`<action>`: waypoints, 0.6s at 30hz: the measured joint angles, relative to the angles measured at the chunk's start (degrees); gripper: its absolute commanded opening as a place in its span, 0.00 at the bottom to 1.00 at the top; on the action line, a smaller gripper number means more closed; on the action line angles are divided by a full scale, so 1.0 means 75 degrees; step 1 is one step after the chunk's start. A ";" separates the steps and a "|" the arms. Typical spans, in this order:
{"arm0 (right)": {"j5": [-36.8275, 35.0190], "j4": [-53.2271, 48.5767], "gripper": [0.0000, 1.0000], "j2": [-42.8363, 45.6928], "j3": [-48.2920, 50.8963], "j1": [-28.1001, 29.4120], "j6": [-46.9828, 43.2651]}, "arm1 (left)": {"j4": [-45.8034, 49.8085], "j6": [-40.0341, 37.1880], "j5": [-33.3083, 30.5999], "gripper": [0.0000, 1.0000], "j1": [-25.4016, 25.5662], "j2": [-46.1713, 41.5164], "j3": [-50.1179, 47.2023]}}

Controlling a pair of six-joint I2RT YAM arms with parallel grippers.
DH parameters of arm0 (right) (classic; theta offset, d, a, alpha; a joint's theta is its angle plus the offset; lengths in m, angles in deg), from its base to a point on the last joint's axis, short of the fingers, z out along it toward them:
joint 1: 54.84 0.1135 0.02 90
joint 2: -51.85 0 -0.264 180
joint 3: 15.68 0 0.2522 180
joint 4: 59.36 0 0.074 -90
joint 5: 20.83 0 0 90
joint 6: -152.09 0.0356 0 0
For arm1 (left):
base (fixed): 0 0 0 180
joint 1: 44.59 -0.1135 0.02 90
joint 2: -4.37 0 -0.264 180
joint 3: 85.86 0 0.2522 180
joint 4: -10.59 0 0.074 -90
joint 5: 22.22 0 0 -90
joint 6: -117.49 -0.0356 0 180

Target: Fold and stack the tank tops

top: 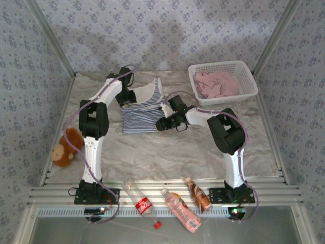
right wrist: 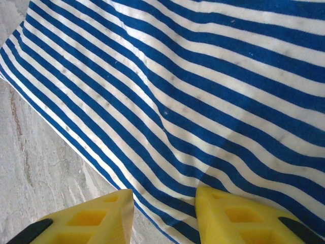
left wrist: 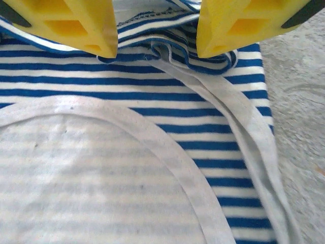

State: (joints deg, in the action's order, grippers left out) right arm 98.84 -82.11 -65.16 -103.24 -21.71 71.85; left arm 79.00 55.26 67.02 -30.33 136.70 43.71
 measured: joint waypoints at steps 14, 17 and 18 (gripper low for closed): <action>0.0224 -0.0026 0.43 -0.0968 -0.1705 -0.0271 0.0446 | -0.0061 0.0344 -0.0064 0.49 0.0621 -0.2428 -0.2113; 0.0221 -0.0029 0.43 -0.1384 -0.2095 -0.0341 0.0498 | -0.0291 0.0574 0.0105 0.48 0.0886 -0.3072 -0.3127; 0.0224 -0.0035 0.43 -0.1486 -0.2197 -0.0370 0.0510 | -0.0364 0.0644 0.0160 0.48 0.0965 -0.3191 -0.3410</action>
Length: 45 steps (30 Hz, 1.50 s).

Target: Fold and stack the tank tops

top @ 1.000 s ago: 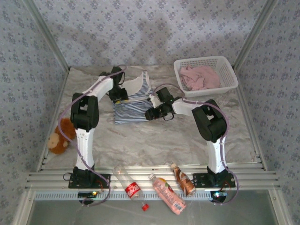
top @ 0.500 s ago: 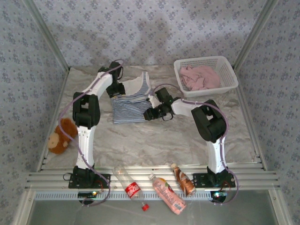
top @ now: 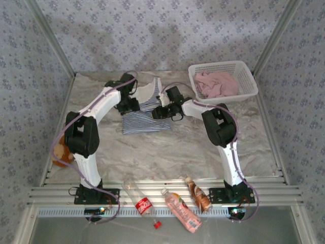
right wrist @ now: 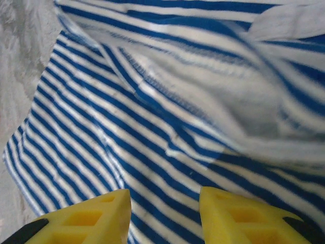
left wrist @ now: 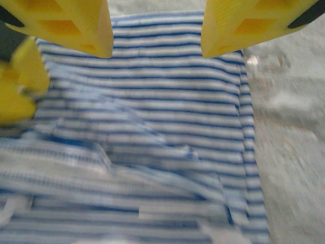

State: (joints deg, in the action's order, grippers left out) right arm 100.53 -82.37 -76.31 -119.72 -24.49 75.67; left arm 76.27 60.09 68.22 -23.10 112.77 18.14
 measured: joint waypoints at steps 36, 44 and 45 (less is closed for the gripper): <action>0.0102 0.1148 0.44 0.0058 0.0242 -0.0341 0.0764 | -0.1139 0.0813 -0.0102 0.48 0.0411 -0.0833 -0.1903; 0.0137 0.1035 0.44 0.1020 0.1577 -0.0297 0.0315 | -0.1690 0.0801 -0.0271 0.48 0.0347 0.0032 -0.1693; 0.0134 0.1014 0.44 0.1020 0.1647 -0.0291 0.0254 | -0.1716 0.0784 -0.0268 0.48 0.0347 0.0195 -0.1644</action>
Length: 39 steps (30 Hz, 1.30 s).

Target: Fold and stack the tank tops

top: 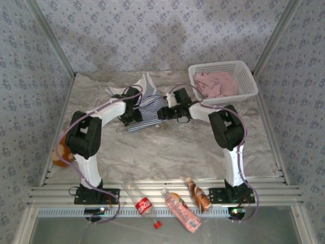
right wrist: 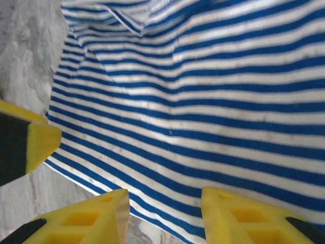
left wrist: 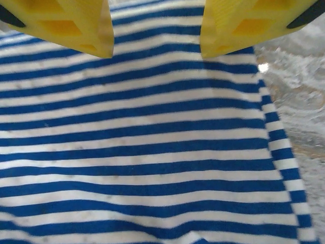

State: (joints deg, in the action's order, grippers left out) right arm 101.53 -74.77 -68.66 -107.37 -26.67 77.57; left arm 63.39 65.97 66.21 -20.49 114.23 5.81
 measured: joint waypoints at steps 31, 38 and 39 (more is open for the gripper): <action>-0.0950 -0.2092 0.54 0.4526 0.4173 0.1746 -0.0379 | 0.0953 0.0568 0.0653 0.48 0.1964 -0.1696 -0.2410; -0.1641 -0.2710 0.62 0.5785 0.4194 0.1871 -0.1341 | 0.1378 0.0988 0.0364 0.51 0.1714 -0.3112 -0.2943; -0.1743 -0.2716 0.64 0.5936 0.4229 0.1947 -0.1489 | 0.1320 0.1128 0.0402 0.51 0.1652 -0.3325 -0.3121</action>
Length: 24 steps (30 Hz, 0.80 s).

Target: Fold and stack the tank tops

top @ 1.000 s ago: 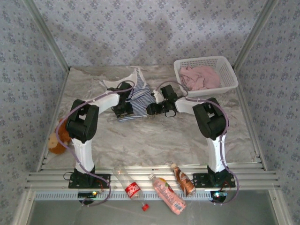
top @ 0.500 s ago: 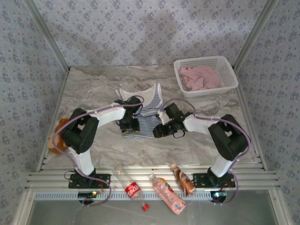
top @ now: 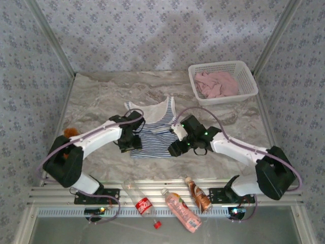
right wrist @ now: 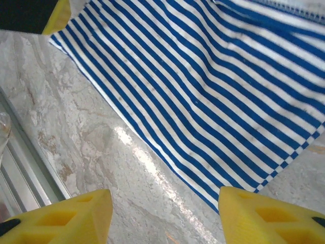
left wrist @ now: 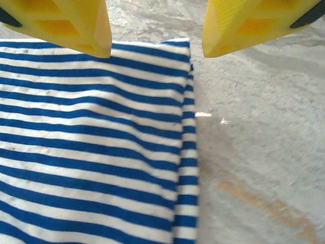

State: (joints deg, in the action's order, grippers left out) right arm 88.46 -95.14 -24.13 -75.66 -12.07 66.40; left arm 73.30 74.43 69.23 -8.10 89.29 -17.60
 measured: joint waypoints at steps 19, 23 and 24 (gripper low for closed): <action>-0.1408 0.0376 0.62 -0.0650 0.0536 0.0781 -0.5141 | -0.1926 0.1326 0.0892 0.46 -0.0166 -0.0009 -0.1440; -0.1536 0.0650 0.61 -0.1011 0.0536 0.0784 -0.5423 | -0.1909 0.1309 0.0866 0.41 -0.0166 -0.0006 -0.1443; -0.1553 0.0720 0.61 -0.1084 0.0536 0.0781 -0.5458 | -0.1903 0.1300 0.0848 0.40 -0.0163 -0.0006 -0.1443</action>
State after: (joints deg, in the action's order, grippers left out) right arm 76.81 -89.74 -32.27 -71.63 -6.22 25.47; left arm 59.02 84.18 75.59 -9.33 89.25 -28.41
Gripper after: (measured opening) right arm 0.614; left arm 0.419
